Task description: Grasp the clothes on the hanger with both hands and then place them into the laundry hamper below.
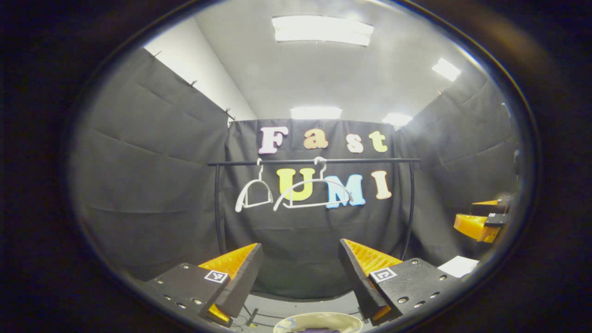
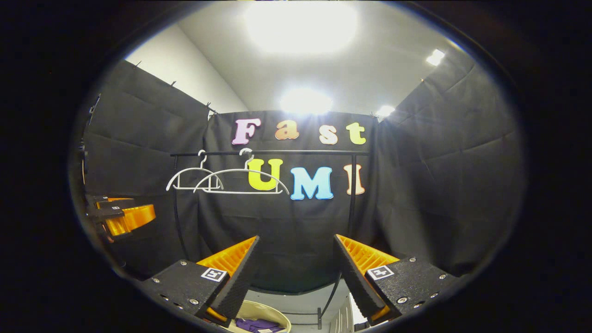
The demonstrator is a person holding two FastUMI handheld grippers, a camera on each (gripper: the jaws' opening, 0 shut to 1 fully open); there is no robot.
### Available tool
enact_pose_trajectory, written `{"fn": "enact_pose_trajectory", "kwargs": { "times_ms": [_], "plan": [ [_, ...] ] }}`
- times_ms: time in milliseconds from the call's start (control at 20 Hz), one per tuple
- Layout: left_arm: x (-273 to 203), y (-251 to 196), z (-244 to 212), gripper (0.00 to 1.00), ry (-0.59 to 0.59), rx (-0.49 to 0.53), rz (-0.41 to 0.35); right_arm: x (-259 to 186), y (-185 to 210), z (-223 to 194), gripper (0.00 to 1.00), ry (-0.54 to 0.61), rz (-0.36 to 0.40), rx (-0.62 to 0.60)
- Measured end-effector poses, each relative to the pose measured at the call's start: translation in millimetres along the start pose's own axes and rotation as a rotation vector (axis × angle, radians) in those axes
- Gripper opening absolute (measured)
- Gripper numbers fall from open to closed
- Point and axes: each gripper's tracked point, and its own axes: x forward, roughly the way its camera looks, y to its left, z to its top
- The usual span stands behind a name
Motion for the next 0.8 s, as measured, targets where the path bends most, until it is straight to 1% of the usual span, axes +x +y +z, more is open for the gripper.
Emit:
{"fn": "enact_pose_trajectory", "kwargs": {
  "times_ms": [200,400,600,650,800],
  "plan": [
    [-19,0,7,1.00,-0.023,0.040,0.036,-21,-23,6,0.94,-0.030,-0.038,0.036],
    [-33,6,9,1.00,-0.035,0.049,0.059,-33,-35,9,0.94,-0.049,-0.067,0.057],
    [-46,9,13,1.00,-0.044,0.050,0.066,-37,-36,8,0.92,-0.046,-0.075,0.071],
    [-49,8,14,1.00,-0.046,0.049,0.065,-38,-36,7,0.94,-0.045,-0.074,0.070],
    [-49,10,16,1.00,-0.053,0.054,0.069,-38,-33,10,0.94,-0.049,-0.070,0.063]
  ]
}}
